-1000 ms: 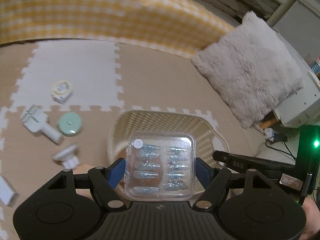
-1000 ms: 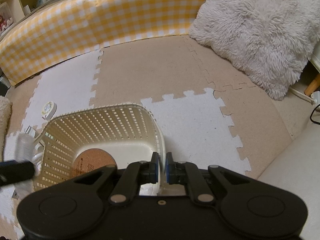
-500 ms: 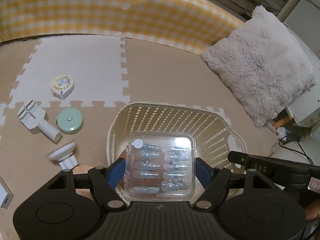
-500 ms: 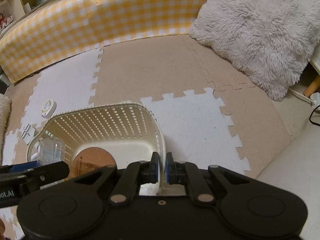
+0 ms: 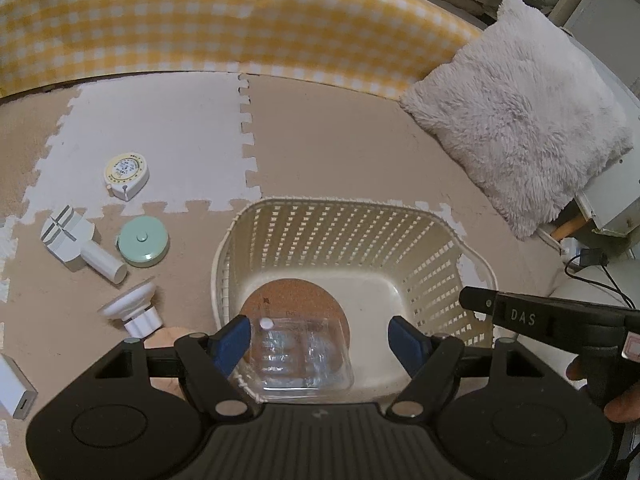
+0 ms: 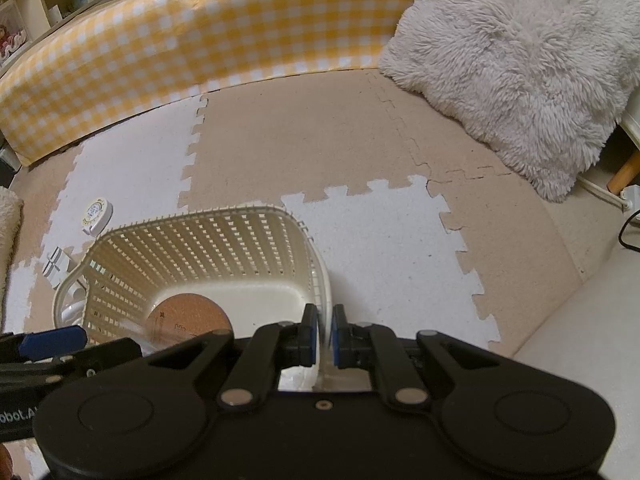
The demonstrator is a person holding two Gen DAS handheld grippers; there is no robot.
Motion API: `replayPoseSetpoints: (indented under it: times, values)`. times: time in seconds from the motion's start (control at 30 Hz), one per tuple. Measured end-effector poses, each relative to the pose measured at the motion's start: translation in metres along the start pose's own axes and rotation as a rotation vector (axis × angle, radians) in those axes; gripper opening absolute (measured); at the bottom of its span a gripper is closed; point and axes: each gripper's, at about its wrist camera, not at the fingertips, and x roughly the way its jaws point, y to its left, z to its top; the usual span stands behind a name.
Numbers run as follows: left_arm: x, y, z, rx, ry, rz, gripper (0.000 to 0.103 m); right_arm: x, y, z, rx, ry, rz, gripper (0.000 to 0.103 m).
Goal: Organize rigid objects
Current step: 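Lower the clear box into the basket onto the coaster, open left tool, then move the left tool back over the wooden disc and close on it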
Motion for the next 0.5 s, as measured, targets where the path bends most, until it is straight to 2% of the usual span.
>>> replayPoseSetpoints:
  times: [0.5]
  values:
    - [-0.0052,-0.0042,-0.0003,0.011,0.000,-0.004,0.083,0.0000,0.0007,-0.0001,-0.001,0.001,-0.001,0.008]
